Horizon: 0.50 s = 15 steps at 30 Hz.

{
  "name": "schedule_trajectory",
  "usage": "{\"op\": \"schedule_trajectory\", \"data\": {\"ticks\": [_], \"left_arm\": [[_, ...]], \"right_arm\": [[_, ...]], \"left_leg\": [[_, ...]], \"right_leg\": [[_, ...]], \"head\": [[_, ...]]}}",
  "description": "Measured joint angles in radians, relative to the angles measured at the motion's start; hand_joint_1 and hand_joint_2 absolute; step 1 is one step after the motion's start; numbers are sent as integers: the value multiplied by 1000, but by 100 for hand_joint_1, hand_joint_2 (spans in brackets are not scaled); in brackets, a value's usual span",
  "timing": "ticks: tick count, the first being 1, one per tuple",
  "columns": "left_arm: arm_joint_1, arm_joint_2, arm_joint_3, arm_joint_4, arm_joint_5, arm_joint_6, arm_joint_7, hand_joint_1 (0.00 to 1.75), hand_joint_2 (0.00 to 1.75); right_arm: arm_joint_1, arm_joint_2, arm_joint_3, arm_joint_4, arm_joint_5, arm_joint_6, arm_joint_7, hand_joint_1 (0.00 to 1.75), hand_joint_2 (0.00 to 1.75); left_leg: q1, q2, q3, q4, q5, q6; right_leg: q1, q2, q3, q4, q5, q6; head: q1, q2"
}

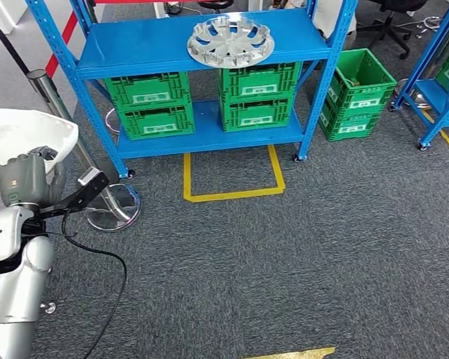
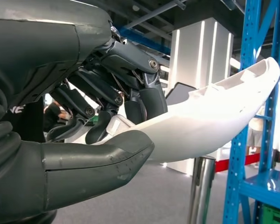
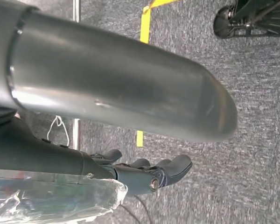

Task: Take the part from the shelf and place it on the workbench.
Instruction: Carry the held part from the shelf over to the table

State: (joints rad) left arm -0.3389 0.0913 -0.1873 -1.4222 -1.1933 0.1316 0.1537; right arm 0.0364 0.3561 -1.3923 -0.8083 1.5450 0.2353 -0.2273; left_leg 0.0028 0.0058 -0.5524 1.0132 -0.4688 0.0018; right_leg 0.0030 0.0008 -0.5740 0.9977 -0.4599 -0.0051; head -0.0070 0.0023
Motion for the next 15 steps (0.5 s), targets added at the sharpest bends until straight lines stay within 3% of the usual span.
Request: {"op": "schedule_trajectory", "data": {"ticks": [4, 6, 15], "left_arm": [[11, 7, 7, 0, -19, 18, 24, 175, 175], [22, 15, 16, 0, -22, 29, 29, 175, 175], [33, 29, 31, 0, -23, 34, 33, 175, 175]], "right_arm": [[-10, 1, -41, 14, -204, -39, 15, 0, 0], [-11, 1, -77, 26, -276, -60, 11, 0, 0], [-12, 1, -128, 46, -281, -73, 3, 0, 0]], "left_leg": [[-2, -2, 0, -24, -1, -9], [-4, -2, -1, -24, 1, -6], [-8, -2, -6, -23, 6, 4]], "right_leg": [[3, -2, -13, 4, 4, -10], [1, -2, -12, 0, 8, -4], [-5, -2, -14, -7, 18, 11]], "head": [[2, 0], [1, 0], [1, 0]]}}
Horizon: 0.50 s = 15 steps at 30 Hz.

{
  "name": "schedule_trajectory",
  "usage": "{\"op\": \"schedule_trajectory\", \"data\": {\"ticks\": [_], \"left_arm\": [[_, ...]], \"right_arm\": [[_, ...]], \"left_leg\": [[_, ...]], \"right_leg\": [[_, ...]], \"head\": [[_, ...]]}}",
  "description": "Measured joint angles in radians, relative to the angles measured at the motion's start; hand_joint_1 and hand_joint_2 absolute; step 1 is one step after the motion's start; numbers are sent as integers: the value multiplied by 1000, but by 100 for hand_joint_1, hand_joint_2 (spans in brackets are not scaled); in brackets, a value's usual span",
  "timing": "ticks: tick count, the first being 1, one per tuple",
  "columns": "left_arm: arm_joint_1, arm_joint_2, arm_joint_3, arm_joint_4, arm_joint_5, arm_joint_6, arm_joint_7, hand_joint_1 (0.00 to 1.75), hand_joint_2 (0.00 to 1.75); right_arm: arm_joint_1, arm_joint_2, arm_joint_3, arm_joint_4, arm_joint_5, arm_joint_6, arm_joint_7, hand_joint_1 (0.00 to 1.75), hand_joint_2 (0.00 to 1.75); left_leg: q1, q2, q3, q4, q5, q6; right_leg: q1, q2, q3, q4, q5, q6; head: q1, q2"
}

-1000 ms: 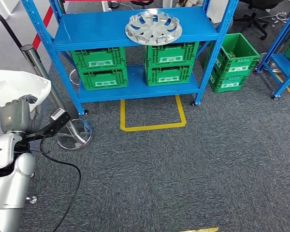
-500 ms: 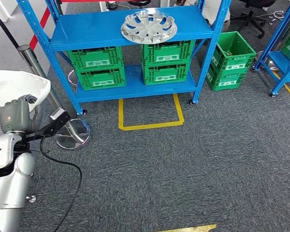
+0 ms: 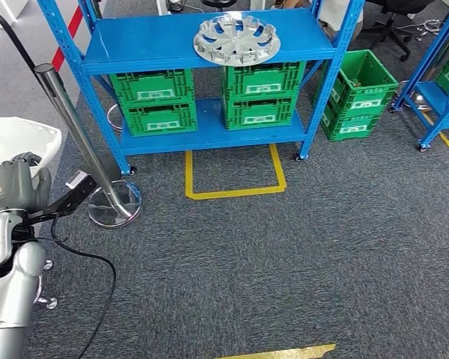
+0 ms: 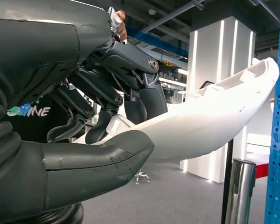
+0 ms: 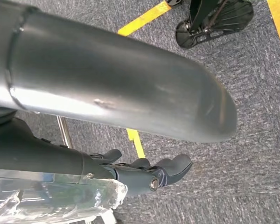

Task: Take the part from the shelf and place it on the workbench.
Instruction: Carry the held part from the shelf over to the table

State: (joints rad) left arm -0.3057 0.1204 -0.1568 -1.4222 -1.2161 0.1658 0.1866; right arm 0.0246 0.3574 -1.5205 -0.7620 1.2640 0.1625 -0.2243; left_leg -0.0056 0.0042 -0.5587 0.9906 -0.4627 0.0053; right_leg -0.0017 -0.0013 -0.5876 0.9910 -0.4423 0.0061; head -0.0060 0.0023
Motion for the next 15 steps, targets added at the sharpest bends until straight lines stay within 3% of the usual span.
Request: {"op": "schedule_trajectory", "data": {"ticks": [12, 15], "left_arm": [[0, 7, 2, -1, -2, -1, 0, 175, 175], [0, 9, 10, -3, -7, -6, 0, 175, 175]], "right_arm": [[2, 0, -2, 8, 37, -45, -2, 0, 0], [22, 0, 32, 5, -19, -73, 42, 0, 0]], "left_leg": [[-1, 0, -4, 4, 3, 4], [-2, 0, -7, 8, 3, 8]], "right_leg": [[-1, 0, -4, 0, 5, 7], [-2, -1, -5, 0, 7, 11]], "head": [[0, 0], [0, 0]]}}
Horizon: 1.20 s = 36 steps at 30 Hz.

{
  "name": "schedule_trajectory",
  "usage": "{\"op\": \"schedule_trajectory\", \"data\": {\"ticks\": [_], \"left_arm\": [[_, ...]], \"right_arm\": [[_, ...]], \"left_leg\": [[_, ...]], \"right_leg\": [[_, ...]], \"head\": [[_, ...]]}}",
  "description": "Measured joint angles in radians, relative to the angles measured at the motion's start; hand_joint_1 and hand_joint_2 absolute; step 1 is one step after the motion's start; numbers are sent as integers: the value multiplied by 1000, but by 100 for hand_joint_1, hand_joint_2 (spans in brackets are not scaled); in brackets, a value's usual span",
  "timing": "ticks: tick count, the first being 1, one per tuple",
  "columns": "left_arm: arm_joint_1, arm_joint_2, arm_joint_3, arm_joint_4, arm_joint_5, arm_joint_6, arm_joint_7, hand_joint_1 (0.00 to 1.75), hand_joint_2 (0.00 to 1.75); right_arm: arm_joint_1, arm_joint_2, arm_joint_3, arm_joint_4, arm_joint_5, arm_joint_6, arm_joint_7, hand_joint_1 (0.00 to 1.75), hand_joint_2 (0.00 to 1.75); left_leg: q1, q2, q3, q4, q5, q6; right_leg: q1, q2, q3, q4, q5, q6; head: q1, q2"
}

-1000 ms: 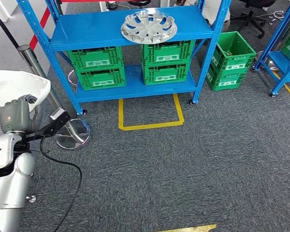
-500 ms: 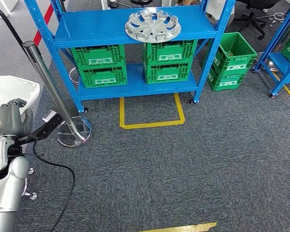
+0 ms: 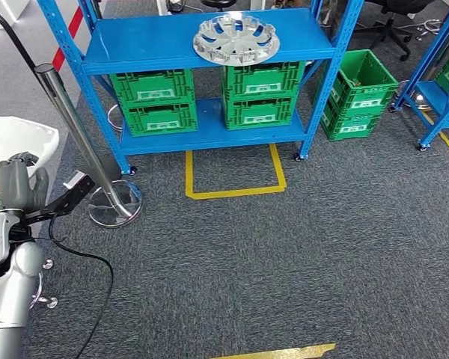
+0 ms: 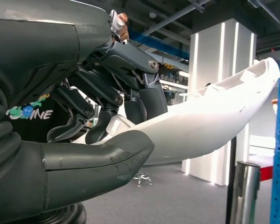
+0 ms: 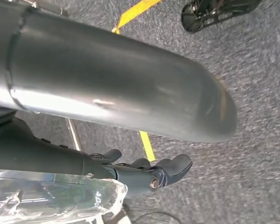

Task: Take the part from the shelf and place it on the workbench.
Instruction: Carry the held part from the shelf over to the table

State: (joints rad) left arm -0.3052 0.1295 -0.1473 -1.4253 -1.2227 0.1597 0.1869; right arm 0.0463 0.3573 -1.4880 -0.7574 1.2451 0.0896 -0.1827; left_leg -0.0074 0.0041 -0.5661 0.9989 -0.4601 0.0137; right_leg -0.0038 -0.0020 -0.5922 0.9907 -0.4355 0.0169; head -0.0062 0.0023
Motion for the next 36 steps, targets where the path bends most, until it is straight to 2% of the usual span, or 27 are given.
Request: {"op": "schedule_trajectory", "data": {"ticks": [1, 3, 4, 5, 6, 8, 9, 10, 11, 12, 14, 15, 16, 18, 20, 22, 23, 24, 25, 26, 27, 29, 30, 31, 33, 34, 36], "left_arm": [[0, 0, 2, -2, -1, -2, 0, 175, 175], [0, 0, 5, -6, -1, -6, 0, 175, 175], [-1, 0, 6, -9, -2, -7, 0, 175, 175], [-2, 0, 8, -11, -2, -8, 0, 175, 175], [-2, 0, 10, -12, -3, -10, 1, 175, 175], [-2, 0, 13, -13, -7, -15, 1, 175, 175], [-2, -1, 13, -13, -9, -17, 1, 175, 175], [-2, -3, 12, -13, -11, -19, 1, 175, 175], [-3, -4, 10, -13, -12, -21, 1, 175, 175], [-5, -5, 10, -13, -13, -22, 1, 175, 175], [-12, -5, 10, -13, -15, -23, 1, 175, 175], [-15, -6, 10, -13, -16, -24, 1, 175, 175], [-17, -6, 11, -13, -18, -25, 1, 175, 175], [-17, -5, 10, -13, -20, -28, 1, 175, 175], [-18, -3, 10, -13, -21, -31, 1, 175, 175], [-20, -2, 10, -13, -21, -32, 1, 175, 175], [-19, -2, 10, -13, -21, -33, 1, 175, 175], [-17, -2, 10, -13, -21, -33, 2, 175, 175], [-15, -2, 10, -13, -21, -34, 2, 175, 175], [-14, -2, 10, -13, -21, -34, 2, 175, 175], [-15, -2, 10, -13, -21, -34, 2, 175, 175], [-19, -2, 9, -13, -21, -34, 2, 175, 175], [-20, -2, 9, -13, -21, -34, 2, 175, 175], [-21, -2, 10, -14, -21, -34, 2, 175, 175], [-19, -1, 10, -14, -21, -35, 3, 175, 175], [-19, -1, 11, -14, -21, -35, 3, 175, 175], [-22, -2, 11, -15, -21, -35, 3, 175, 175]], "right_arm": [[26, 0, 35, -20, -68, -14, 57, 0, 0], [131, 0, 158, -127, -312, -61, 265, 0, 0], [202, 0, 245, -201, -460, -89, 384, 0, 0], [270, -1, 343, -272, -592, -111, 481, 0, 0], [326, -3, 459, -332, -688, -126, 540, 0, 0], [391, -9, 681, -405, -727, -124, 561, 0, 0], [403, -9, 776, -429, -705, -119, 552, 0, 0], [409, -7, 847, -444, -676, -114, 548, 0, 0], [415, -5, 899, -457, -652, -111, 544, 0, 0], [421, -3, 928, -468, -638, -110, 541, 0, 0], [436, -2, 954, -486, -619, -107, 537, 0, 0], [442, -2, 959, -492, -612, -105, 534, 0, 0], [447, -3, 963, -496, -605, -100, 532, 0, 0], [449, -3, 967, -500, -594, -87, 525, 0, 0], [446, -2, 969, -502, -587, -77, 516, 0, 0], [446, -1, 970, -502, -583, -73, 512, 0, 0], [446, 0, 970, -502, -582, -73, 512, 0, 0], [446, 0, 969, -502, -582, -73, 512, 0, 0], [445, 0, 968, -502, -581, -73, 511, 0, 0], [445, 0, 968, -502, -581, -73, 511, 0, 0], [444, 0, 968, -502, -581, -73, 511, 0, 0], [443, 0, 969, -502, -581, -72, 510, 0, 0], [443, 0, 969, -502, -581, -70, 509, 0, 0], [443, 0, 969, -502, -581, -69, 507, 0, 0], [443, 0, 969, -502, -581, -65, 505, 0, 0], [442, 0, 970, -503, -581, -63, 504, 0, 0], [443, 0, 971, -503, -581, -61, 501, 0, 0]], "left_leg": [[-1, -1, -1, 1, 0, 3], [-2, -11, 2, -9, 6, 13], [-1, -17, 5, -15, 10, 18], [2, -23, 6, -21, 14, 22], [5, -25, 5, -24, 18, 23], [10, -23, -5, -23, 22, 22], [11, -22, -10, -23, 25, 21], [11, -26, -13, -23, 28, 19], [11, -33, -16, -22, 30, 16], [11, -43, -17, -20, 32, 13], [11, -65, -24, -14, 36, 3], [12, -76, -29, -11, 39, -4], [14, -86, -34, -10, 43, -11], [20, -101, -41, -9, 48, -24], [20, -76, -62, 31, 18, -34], [20, -30, -114, 148, -49, -44], [22, -18, -143, 217, -80, -48], [23, -13, -161, 266, -96, -50], [24, -10, -163, 281, -94, -52], [25, -7, -144, 254, -74, -52], [25, 2, -107, 193, -42, -50], [19, 45, -29, 56, 1, -44], [16, 60, -9, 16, 8, -37], [12, 66, -3, 1, 6, -31], [12, 43, -10, -1, 10, -16], [14, 32, -12, -2, 12, -10], [19, 11, -14, -5, 17, 2]], "right_leg": [[-1, -2, 1, -1, 0, 2], [-5, -10, 3, 4, -8, 10], [-6, -12, -2, 17, -23, 13], [-7, -10, -17, 52, -51, 17], [-7, -6, -43, 108, -89, 19], [-8, 0, -96, 236, -157, 24], [-9, 0, -107, 271, -170, 25], [-11, 0, -99, 271, -165, 25], [-13, 3, -70, 230, -142, 24], [-15, 14, -25, 161, -111, 23], [-19, 55, 55, 33, -76, 19], [-18, 69, 73, 4, -73, 16], [-15, 71, 77, -3, -76, 12], [-12, 46, 77, -4, -68, 2], [-14, 22, 77, -11, -61, -13], [-14, -3, 75, -14, -58, -21], [-14, -16, 74, -13, -57, -21], [-13, -29, 73, -12, -58, -22], [-12, -42, 72, -12, -58, -22], [-12, -55, 72, -11, -59, -21], [-12, -67, 74, -10, -60, -20], [-7, -89, 76, -6, -65, -14], [-3, -99, 77, -5, -68, -10], [0, -109, 77, -4, -69, -5], [1, -124, 80, -5, -72, 4], [-1, -112, 77, 1, -79, 10], [-5, -58, 49, 63, -123, 18]], "head": [[0, 0], [-1, 0], [1, 0], [4, 0], [6, 0], [12, 0], [12, 0], [13, 0], [13, 0], [13, 0], [13, 0], [13, 0], [13, 0], [13, 0], [5, 0], [-4, 0], [-6, 0], [-6, 0], [-7, 0], [-6, 0], [-7, 0], [-7, 0], [-7, 0], [-7, 0], [-7, 0], [-6, 0], [-3, 0]]}}
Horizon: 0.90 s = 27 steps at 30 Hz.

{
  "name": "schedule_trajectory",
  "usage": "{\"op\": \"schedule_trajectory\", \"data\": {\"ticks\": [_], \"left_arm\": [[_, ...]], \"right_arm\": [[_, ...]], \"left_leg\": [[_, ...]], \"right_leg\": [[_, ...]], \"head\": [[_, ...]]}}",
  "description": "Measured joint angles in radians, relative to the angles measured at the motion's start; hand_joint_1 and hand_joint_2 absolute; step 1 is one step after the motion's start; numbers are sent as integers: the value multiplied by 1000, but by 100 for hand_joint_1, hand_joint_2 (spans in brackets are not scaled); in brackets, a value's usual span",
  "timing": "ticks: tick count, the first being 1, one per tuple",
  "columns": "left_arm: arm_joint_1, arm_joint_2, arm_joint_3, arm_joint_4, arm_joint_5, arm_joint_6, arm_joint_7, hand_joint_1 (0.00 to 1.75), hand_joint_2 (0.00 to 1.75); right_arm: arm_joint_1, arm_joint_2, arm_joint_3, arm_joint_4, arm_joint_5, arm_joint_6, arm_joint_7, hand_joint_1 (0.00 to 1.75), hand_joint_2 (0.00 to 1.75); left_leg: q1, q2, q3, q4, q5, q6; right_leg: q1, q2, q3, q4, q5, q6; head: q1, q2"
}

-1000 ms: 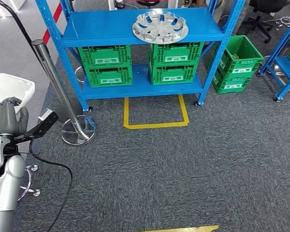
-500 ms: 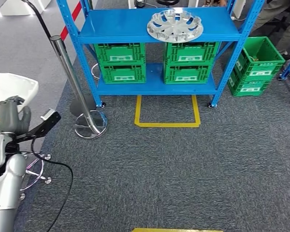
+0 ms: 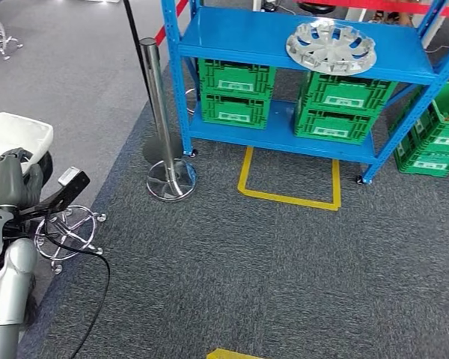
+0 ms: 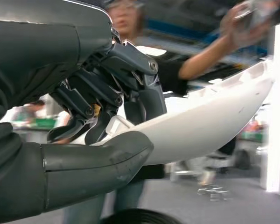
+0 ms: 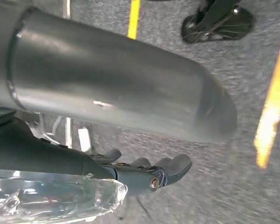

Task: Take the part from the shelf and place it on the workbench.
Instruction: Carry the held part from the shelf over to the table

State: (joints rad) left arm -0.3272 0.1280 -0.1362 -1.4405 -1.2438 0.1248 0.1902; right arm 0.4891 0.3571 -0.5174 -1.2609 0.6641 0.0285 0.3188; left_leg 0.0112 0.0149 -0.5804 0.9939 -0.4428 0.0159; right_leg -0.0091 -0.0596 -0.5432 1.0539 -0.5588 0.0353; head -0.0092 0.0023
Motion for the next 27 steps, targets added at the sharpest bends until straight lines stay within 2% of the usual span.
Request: {"op": "schedule_trajectory", "data": {"ticks": [1, 2, 3, 4, 5, 6, 8, 9, 10, 11, 12, 13, 14, 15, 16, 17, 18, 19, 20, 21, 22, 24, 25, 26, 27], "left_arm": [[-1, -1, 0, 0, 0, 0, 0, 175, 175], [-1, -2, 0, 0, 0, -1, 0, 175, 175], [1, -3, -1, 0, 0, -3, 0, 175, 175], [2, -3, -1, 0, -1, -4, 0, 175, 175], [3, -3, -1, 0, -1, -7, 0, 175, 175], [4, -4, -1, 0, -1, -8, 0, 175, 175], [3, -5, -1, 0, -4, -11, 1, 175, 175], [3, -6, -1, 0, -6, -12, 2, 175, 175], [3, -6, 0, -1, -9, -14, 4, 175, 175], [4, -7, 0, -1, -13, -16, 6, 175, 175], [6, -6, 0, -2, -16, -17, 7, 175, 175], [10, -6, 0, -3, -18, -18, 9, 175, 175], [12, -5, 0, -4, -20, -19, 11, 175, 175], [11, -4, 1, -5, -21, -19, 13, 175, 175], [10, -4, 1, -6, -21, -19, 14, 175, 175], [9, -4, 0, -7, -22, -20, 15, 175, 175], [10, -4, 0, -7, -22, -21, 16, 175, 175], [13, -4, 0, -7, -22, -21, 16, 175, 175], [15, -4, 0, -7, -23, -22, 16, 175, 175], [16, -4, 0, -7, -24, -22, 17, 175, 175], [16, -4, 0, -8, -26, -23, 17, 175, 175], [14, -5, 0, -10, -31, -26, 18, 175, 175], [14, -6, 0, -12, -33, -27, 19, 175, 175], [14, -6, 1, -14, -35, -29, 19, 175, 175], [17, -6, 3, -15, -36, -31, 19, 175, 175]], "right_arm": [[1, 0, 0, 0, 0, 1, -1, 0, 0], [3, 0, 0, 0, 0, 1, -1, 0, 0], [4, 0, 0, 0, 1, 2, -1, 0, 0], [4, 0, 0, 0, 3, 1, -1, 0, 0], [4, 0, 0, 0, 7, 1, 0, 0, 0], [3, 0, 0, 0, 13, 0, 1, 0, 0], [3, 0, 0, 0, 29, -5, 5, 0, 0], [4, 0, 0, 0, 40, -11, 7, 0, 0], [5, 0, 0, 0, 58, -19, 11, 0, 0], [5, 0, 0, 0, 78, -31, 15, 0, 0], [4, 0, 0, -1, 98, -43, 19, 0, 0], [3, 0, -1, -1, 115, -53, 22, 0, 0], [2, 0, -1, -2, 124, -60, 24, 0, 0], [2, 0, -2, -3, 128, -64, 25, 0, 0], [3, 0, -2, -3, 130, -66, 25, 0, 0], [4, 0, -3, -4, 130, -67, 25, 0, 0], [4, 0, -3, -4, 131, -67, 26, 0, 0], [4, 0, -3, -4, 131, -68, 26, 0, 0], [3, 0, -3, -4, 135, -69, 27, 0, 0], [3, 0, -3, -4, 143, -72, 28, 0, 0], [3, 0, -3, -4, 154, -78, 29, 0, 0], [4, 0, -3, -8, 183, -96, 34, 0, 0], [6, 0, -3, -12, 195, -106, 38, 0, 0], [8, 0, -3, -17, 203, -114, 43, 0, 0], [10, 0, -3, -24, 206, -119, 50, 0, 0]], "left_leg": [[0, -11, -3, 0, 2, 4], [-1, -22, -5, 0, 3, 8], [-3, -35, -7, 0, 4, 10], [-4, -49, -9, 0, 5, 11], [-6, -64, -9, 0, 6, 11], [-7, -79, -8, 0, 7, 11], [-9, -107, -8, 2, 9, 7], [-9, -121, -11, 3, 10, 3], [-7, -133, -16, 5, 13, -2], [-5, -147, -22, 5, 17, -10], [-2, -161, -26, 4, 21, -17], [-1, -158, -31, 7, 20, -23], [-2, -139, -39, 22, 9, -28], [-3, -109, -55, 55, -12, -32], [-3, -72, -80, 110, -45, -37], [-2, -46, -111, 177, -78, -42], [1, -31, -140, 239, -102, -47], [4, -25, -156, 276, -110, -51], [7, -20, -153, 273, -98, -54], [9, -14, -129, 232, -70, -55], [10, 3, -90, 164, -36, -55], [2, 50, -24, 46, -1, -47], [-1, 63, -11, 19, 2, -40], [-5, 61, -10, 14, -3, -32], [-5, 47, -13, 13, -2, -23]], "right_leg": [[-1, 31, -29, 62, -33, 1], [-1, 48, -63, 133, -64, 1], [-1, 55, -94, 192, -83, 0], [-1, 58, -112, 221, -84, -2], [0, 60, -112, 213, -66, -5], [0, 67, -92, 166, -30, -11], [-1, 112, -33, 32, 40, -25], [-2, 134, -8, -20, 57, -29], [-2, 147, 6, -48, 60, -32], [-1, 146, 12, -57, 57, -32], [-1, 134, 16, -62, 58, -32], [-2, 120, 17, -66, 61, -34], [-4, 106, 20, -72, 65, -38], [-6, 91, 23, -77, 68, -41], [-5, 75, 25, -80, 69, -44], [-5, 60, 25, -80, 69, -46], [-4, 44, 25, -79, 67, -47], [-4, 29, 25, -78, 66, -47], [-4, 14, 25, -77, 64, -46], [-4, 0, 26, -76, 61, -43], [-3, -13, 29, -74, 58, -40], [3, -36, 34, -71, 49, -29], [6, -47, 37, -69, 45, -24], [8, -58, 39, -69, 43, -19], [9, -70, 42, -70, 40, -15]], "head": [[2, 0], [2, 0], [2, 0], [2, 0], [3, 0], [3, 0], [2, 0], [2, 0], [2, 0], [2, 0], [2, 0], [2, 0], [-1, 0], [-6, 0], [-9, 0], [-13, 0], [-14, 0], [-14, 0], [-14, 0], [-14, 0], [-15, 0], [-15, 0], [-15, 0], [-14, 0], [-14, 0]]}}
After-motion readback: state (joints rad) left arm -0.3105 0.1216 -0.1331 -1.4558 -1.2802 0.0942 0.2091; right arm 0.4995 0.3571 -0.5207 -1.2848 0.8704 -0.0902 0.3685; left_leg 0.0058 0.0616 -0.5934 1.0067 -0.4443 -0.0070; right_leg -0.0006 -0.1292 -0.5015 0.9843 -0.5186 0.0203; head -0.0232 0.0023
